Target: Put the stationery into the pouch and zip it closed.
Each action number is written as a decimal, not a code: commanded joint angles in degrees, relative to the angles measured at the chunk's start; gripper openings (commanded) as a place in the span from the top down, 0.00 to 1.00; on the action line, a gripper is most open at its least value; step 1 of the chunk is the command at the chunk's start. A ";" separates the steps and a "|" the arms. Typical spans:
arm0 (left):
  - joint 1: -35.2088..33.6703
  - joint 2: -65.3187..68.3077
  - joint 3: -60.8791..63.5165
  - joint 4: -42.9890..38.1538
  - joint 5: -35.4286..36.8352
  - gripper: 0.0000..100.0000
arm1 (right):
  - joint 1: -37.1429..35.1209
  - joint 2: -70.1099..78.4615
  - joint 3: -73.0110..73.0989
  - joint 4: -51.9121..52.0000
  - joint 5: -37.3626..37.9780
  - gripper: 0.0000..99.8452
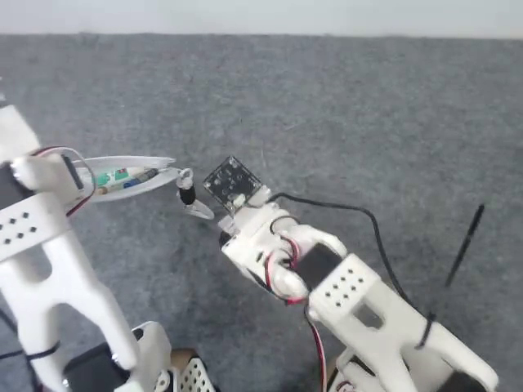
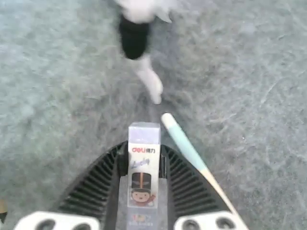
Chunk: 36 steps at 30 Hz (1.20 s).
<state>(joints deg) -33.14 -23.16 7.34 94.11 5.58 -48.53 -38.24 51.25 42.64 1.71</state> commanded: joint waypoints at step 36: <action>9.05 -0.79 1.63 1.85 -1.05 0.99 | -7.96 -13.05 10.20 -66.07 3.78 0.99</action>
<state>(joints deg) -24.70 -23.25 9.19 95.43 4.97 -55.91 -60.22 64.62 -12.48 1.89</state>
